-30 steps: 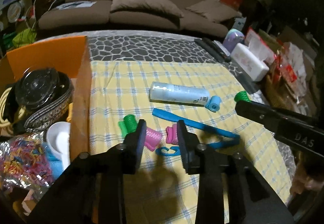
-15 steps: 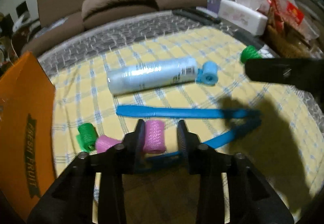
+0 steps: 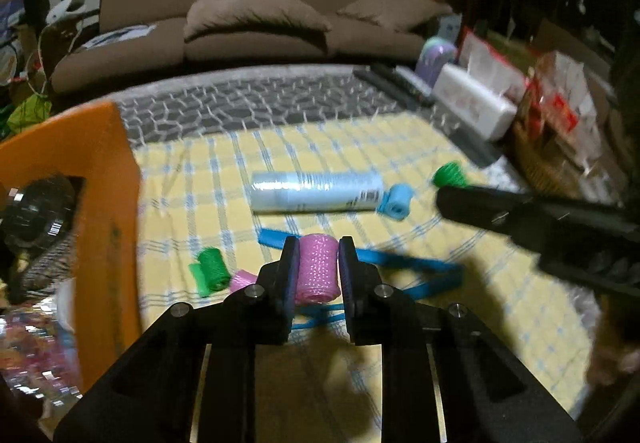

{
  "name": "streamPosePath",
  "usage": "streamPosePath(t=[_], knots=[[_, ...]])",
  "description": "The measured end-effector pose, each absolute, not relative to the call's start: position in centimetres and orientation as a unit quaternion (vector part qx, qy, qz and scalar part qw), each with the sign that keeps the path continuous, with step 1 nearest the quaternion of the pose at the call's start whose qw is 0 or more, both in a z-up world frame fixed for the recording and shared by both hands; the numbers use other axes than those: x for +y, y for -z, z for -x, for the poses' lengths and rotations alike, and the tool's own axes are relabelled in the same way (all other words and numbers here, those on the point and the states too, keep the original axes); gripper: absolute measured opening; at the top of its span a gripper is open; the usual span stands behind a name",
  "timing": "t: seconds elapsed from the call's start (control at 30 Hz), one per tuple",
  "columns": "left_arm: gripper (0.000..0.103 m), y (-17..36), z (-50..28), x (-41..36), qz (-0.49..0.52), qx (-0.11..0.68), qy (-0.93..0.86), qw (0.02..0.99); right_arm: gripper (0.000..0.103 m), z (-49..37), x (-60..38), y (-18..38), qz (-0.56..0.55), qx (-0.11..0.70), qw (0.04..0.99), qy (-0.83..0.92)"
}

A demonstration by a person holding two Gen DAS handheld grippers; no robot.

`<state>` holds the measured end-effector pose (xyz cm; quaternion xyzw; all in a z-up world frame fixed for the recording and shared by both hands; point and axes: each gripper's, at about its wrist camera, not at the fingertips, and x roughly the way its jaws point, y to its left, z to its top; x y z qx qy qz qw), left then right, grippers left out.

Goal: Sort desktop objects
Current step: 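Carry the green roller with the right tool while the left carries the pink roller to the box, then open both tools to release the green and pink rollers into the box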

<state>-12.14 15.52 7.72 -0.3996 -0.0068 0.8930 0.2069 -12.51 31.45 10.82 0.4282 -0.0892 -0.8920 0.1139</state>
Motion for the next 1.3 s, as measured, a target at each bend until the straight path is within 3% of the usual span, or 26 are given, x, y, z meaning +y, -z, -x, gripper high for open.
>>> streamPosePath(t=[0.67, 1.3], knots=[[0.018, -14.1, 7.4, 4.8, 0.361, -0.055, -0.92, 0.142, 0.028, 10.8, 21.1, -13.1, -0.419, -0.054, 0.198, 0.885], [0.018, -12.1, 6.1, -4.6, 0.389, -0.079, -0.915, 0.069, 0.028, 9.7, 10.2, -11.4, -0.434, -0.001, 0.264, 0.862]])
